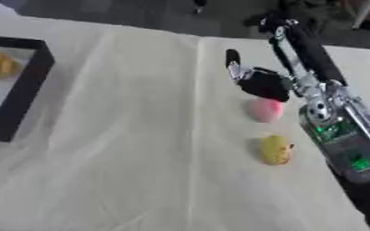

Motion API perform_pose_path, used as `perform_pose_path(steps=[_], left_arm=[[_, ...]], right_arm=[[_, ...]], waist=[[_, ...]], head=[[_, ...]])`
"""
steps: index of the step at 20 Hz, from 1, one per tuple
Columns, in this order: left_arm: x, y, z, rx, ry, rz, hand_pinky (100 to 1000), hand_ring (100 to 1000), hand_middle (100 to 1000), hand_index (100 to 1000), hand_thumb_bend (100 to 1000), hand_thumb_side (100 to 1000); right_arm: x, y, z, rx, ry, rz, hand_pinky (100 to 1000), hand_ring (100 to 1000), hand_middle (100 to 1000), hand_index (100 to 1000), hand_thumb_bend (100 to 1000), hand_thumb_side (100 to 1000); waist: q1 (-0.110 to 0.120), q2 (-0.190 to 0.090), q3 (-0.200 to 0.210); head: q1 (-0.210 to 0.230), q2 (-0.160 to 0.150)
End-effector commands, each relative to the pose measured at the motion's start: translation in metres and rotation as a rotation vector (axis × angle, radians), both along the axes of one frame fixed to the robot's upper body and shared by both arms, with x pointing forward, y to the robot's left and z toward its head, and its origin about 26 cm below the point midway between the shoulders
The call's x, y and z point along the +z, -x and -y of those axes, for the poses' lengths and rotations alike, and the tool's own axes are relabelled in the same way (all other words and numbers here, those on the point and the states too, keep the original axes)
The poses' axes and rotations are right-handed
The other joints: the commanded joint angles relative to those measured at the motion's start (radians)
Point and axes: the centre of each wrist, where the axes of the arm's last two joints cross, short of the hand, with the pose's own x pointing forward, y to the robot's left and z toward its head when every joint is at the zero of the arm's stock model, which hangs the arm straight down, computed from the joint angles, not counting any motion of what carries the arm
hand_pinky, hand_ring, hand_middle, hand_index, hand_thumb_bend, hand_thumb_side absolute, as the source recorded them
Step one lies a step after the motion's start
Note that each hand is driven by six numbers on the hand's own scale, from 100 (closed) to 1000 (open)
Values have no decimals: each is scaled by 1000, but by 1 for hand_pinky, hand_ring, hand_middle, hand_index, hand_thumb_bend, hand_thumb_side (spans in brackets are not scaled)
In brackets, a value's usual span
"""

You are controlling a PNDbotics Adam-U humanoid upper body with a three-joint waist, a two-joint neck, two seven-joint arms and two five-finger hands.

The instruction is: Pick up the objects with one hand, pass them to the other hand, and then place them into the box on the other side of the table.

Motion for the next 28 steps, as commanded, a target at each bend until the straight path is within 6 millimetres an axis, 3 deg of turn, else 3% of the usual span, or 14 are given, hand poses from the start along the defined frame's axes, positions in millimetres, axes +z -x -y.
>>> perform_pose_path(steps=[1, 8, 13, 19, 28], left_arm=[[2, 3, -1, -44, 78, 62, 896, 722, 764, 925, 377, 743], [-10, 4, -4, -52, 133, 48, 903, 725, 761, 922, 393, 753], [-10, 4, -5, -48, 135, 45, 902, 725, 759, 921, 392, 754], [-12, 4, -5, -41, 150, 47, 902, 725, 756, 920, 393, 753], [-15, 4, -4, -37, 167, 41, 902, 724, 750, 917, 392, 756]], right_arm=[[22, 9, 19, 17, 85, -83, 770, 845, 839, 866, 264, 406], [29, 20, 49, 92, 255, -269, 783, 837, 822, 851, 433, 271], [16, 24, 59, 122, 348, -362, 778, 820, 786, 808, 560, 168], [-11, 26, 62, 13, 351, -412, 757, 791, 748, 776, 502, 117], [-52, 25, 43, -79, 286, -445, 733, 767, 707, 735, 463, 100]], waist=[[3, -23, 2], [-7, -25, -2], [-9, -22, 1], [-9, -22, 2], [-4, -14, 13]], head=[[-38, 9], [-79, 15], [-87, 18], [-104, 20], [-129, 14]])
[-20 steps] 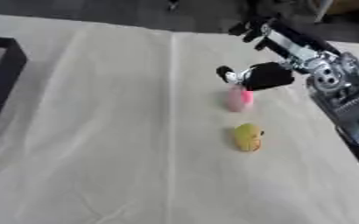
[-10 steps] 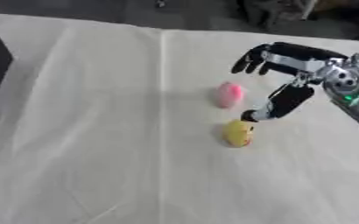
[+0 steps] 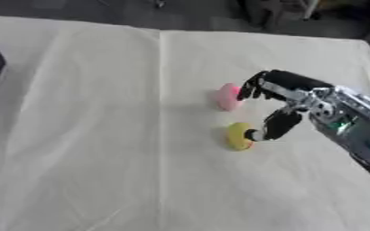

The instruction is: Pick up the objects with one hand, pass them to the other hand, and then place them into the box on the other side of the table.

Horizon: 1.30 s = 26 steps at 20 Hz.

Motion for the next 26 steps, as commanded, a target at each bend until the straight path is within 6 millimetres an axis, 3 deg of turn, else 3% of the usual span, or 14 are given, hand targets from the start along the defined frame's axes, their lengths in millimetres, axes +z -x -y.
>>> perform_pose_path(steps=[1, 10, 26], left_arm=[[8, 3, -2, 8, 2, 31, 902, 724, 750, 916, 391, 756], [7, 3, -1, 15, 11, 35, 903, 724, 744, 915, 398, 758], [4, 3, 0, 23, 26, 30, 902, 720, 736, 910, 394, 761]], right_arm=[[-3, 2, -6, -13, 2, 15, 732, 767, 707, 735, 463, 100], [-20, 5, -12, -60, 6, -36, 734, 765, 688, 730, 448, 100], [-22, 6, -12, -180, 71, -8, 728, 754, 678, 739, 422, 100]], waist=[[6, -13, 3], [7, -6, 9], [11, 11, 20]], head=[[-9, -4], [-12, -3], [-24, -13]])
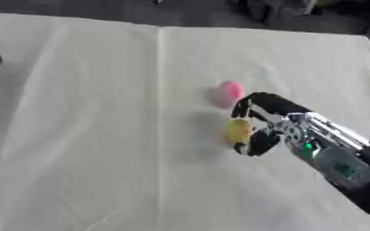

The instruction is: Pick up the objects with one hand, pass them to the other hand, and then place them into the box on the other side of the table.

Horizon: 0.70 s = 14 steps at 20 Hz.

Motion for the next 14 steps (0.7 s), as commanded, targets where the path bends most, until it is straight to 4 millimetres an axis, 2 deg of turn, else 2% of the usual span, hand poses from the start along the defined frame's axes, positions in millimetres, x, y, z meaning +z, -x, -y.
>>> perform_pose_path(steps=[1, 9, 14], left_arm=[[8, 3, -3, 14, -2, 38, 902, 720, 735, 910, 394, 761], [7, 3, -2, 16, 2, 37, 902, 718, 729, 906, 385, 767], [6, 3, -2, 19, 9, 35, 902, 718, 727, 905, 383, 769]], right_arm=[[7, 2, 1, -18, 38, 19, 726, 752, 673, 734, 422, 100], [4, -2, 2, -71, 94, -23, 727, 739, 652, 713, 388, 100], [4, -5, 2, -96, 124, -10, 719, 690, 585, 657, 320, 100]], waist=[[8, -10, 2], [8, -5, 8], [8, -7, 10]], head=[[-8, -12], [-14, -15], [-18, -18]])
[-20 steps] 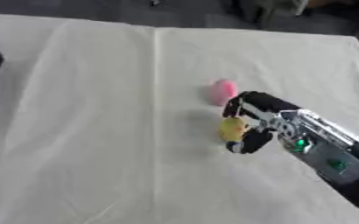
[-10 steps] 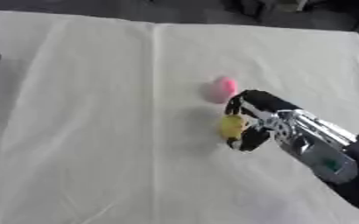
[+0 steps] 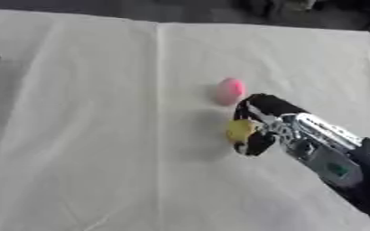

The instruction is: Pick up the objects with one hand, pass them to the other hand, and then place them into the box on the other side of the table.

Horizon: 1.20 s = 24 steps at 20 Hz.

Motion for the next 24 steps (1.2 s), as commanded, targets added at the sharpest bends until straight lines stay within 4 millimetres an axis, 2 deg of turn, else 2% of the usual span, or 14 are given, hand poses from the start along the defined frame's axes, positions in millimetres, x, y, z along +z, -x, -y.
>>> perform_pose_path(steps=[1, 5, 6, 12, 19, 24], left_arm=[[8, 3, -3, 13, 0, 34, 904, 717, 727, 905, 381, 771], [7, 3, -3, 15, 11, 31, 908, 716, 724, 903, 375, 773], [6, 3, -3, 16, 13, 30, 910, 716, 722, 903, 375, 774], [6, 3, -3, 12, 19, 25, 912, 713, 716, 903, 376, 778], [5, 3, -5, 11, 17, 17, 913, 711, 711, 902, 372, 785], [6, 3, -7, 15, 9, 18, 914, 710, 709, 900, 369, 783]], right_arm=[[7, -2, 4, -21, 56, 27, 717, 675, 561, 635, 300, 100], [6, -2, 3, -13, 111, 58, 722, 638, 514, 596, 260, 100], [6, -2, 3, -8, 128, 65, 712, 607, 479, 564, 244, 100], [10, 0, -1, 59, 160, 111, 642, 555, 427, 518, 189, 100], [20, 2, 0, 102, 109, 174, 604, 543, 419, 517, 196, 100], [32, -1, 4, 120, 12, 300, 584, 537, 415, 522, 195, 100]], waist=[[6, -16, 2], [7, -16, 4], [7, -15, 5], [8, -16, 3], [8, -21, -3], [11, -26, -10]], head=[[-5, -15], [-10, -18], [-11, -19], [-12, -17], [-6, -14], [6, -13]])
